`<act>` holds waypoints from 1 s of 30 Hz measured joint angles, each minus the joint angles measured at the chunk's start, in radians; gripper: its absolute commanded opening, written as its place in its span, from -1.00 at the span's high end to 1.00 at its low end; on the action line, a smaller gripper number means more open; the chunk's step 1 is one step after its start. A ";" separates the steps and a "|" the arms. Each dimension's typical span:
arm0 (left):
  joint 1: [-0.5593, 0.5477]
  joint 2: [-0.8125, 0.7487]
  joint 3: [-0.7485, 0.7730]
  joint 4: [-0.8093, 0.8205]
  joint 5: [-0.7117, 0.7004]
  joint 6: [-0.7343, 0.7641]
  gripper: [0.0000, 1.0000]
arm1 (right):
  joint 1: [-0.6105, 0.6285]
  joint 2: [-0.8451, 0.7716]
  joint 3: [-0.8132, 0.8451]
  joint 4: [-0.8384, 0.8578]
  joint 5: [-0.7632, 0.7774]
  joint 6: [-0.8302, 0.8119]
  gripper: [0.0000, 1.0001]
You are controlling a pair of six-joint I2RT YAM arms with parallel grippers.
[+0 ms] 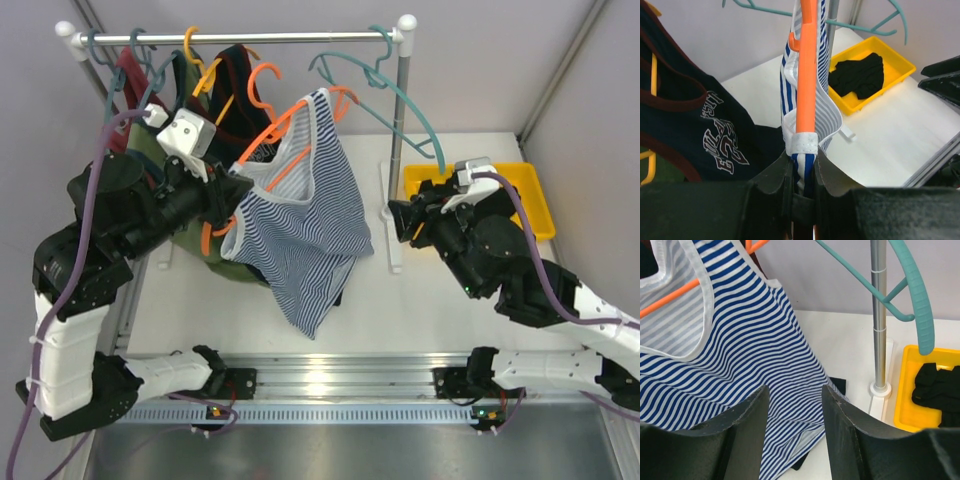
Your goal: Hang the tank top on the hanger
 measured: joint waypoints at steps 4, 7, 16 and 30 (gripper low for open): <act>0.000 -0.019 -0.067 -0.006 -0.036 -0.010 1.00 | 0.000 -0.015 -0.002 -0.002 0.007 0.002 0.08; 0.000 -0.028 -0.140 -0.005 -0.064 -0.018 1.00 | 0.000 -0.025 -0.003 -0.010 0.011 0.006 0.08; 0.014 0.052 -0.240 0.035 -0.127 -0.025 1.00 | 0.000 -0.033 -0.042 -0.054 0.010 0.040 0.08; 0.092 0.193 -0.151 0.115 -0.206 -0.026 1.00 | 0.000 -0.069 -0.072 -0.081 0.010 0.072 0.07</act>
